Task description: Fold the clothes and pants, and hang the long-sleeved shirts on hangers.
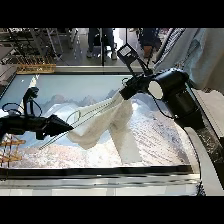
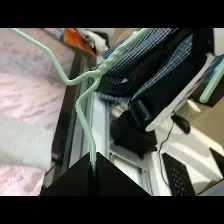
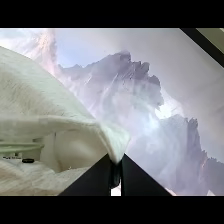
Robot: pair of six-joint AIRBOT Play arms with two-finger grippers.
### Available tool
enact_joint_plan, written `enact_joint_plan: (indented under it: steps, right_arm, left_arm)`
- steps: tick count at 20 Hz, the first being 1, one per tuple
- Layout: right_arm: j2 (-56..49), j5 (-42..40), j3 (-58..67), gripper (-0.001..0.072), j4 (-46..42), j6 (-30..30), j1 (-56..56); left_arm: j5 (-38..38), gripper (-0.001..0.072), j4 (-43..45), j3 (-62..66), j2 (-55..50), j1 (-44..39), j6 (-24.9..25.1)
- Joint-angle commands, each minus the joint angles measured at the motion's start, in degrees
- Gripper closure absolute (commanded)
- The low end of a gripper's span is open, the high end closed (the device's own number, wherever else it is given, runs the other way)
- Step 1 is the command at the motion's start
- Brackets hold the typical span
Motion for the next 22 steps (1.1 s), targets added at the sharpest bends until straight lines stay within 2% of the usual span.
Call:
enact_joint_plan:
  steps: [1,5,9,12,14,17,22]
  right_arm:
    - [-0.07,0.96,-0.02,0.0671,-0.24,0.04,0.02]
    - [-0.42,0.68,0.00,0.0671,-0.42,0.09,0.04]
    - [-0.39,0.83,0.00,0.0671,0.15,0.00,1.05]
    - [-0.39,0.96,0.00,0.0671,0.09,-0.70,2.62]
    - [-0.39,1.07,0.00,0.0671,0.07,-1.73,3.23]
    - [-0.39,0.87,0.00,0.0671,0.22,-2.16,3.23]
    - [-0.24,1.42,0.00,0.0671,1.33,-7.96,3.26]
  left_arm:
    - [-2.40,0.0695,-5.44,0.07,-0.09,0.39,-1.01]
    - [-1.57,0.0695,-3.82,0.07,-0.52,0.31,-4.07]
    - [7.06,0.0695,-4.24,0.07,-2.73,-0.68,-5.53]
    - [10.64,0.0695,-5.73,0.07,-4.98,-1.60,-5.53]
    - [10.23,0.0695,-7.61,0.07,-6.36,-1.57,-6.29]
    - [4.39,0.0695,-8.24,0.07,-7.32,-2.49,-6.82]
    - [-1.09,0.0695,-8.41,0.07,-7.34,-2.78,-6.84]
